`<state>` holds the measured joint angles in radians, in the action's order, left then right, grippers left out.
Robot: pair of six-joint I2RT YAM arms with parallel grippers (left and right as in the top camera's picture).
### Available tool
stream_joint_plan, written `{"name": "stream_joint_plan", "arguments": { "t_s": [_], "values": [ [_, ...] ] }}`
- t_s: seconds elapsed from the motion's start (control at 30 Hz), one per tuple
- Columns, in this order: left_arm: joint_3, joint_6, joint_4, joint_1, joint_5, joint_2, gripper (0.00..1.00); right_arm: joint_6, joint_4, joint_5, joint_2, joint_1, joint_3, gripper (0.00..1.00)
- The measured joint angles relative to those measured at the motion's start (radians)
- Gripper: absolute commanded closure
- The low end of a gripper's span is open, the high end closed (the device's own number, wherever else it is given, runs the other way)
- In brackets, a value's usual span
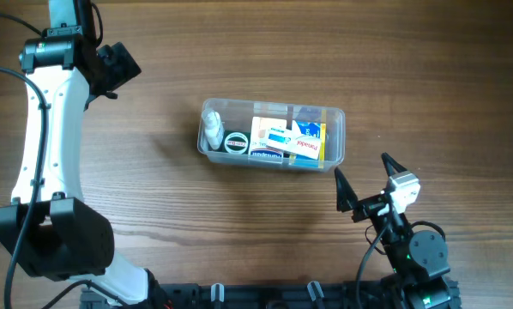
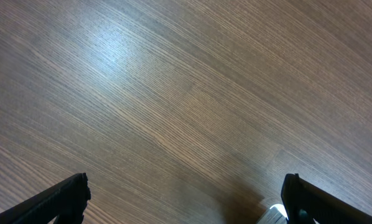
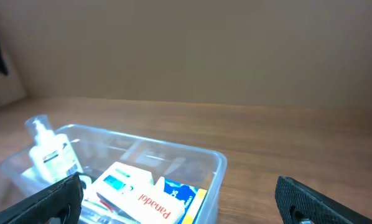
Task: Pack container
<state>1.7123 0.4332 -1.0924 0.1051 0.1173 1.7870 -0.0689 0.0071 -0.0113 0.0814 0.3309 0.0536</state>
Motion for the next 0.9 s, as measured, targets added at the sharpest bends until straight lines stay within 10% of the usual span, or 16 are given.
{"name": "stream_joint_plan", "arguments": {
  "t_s": [0.9],
  "values": [
    [0.0, 0.0, 0.0, 0.0, 0.0, 0.0, 0.0, 0.101, 0.0, -0.105, 0.0, 0.0, -0.046, 0.0]
  ]
}}
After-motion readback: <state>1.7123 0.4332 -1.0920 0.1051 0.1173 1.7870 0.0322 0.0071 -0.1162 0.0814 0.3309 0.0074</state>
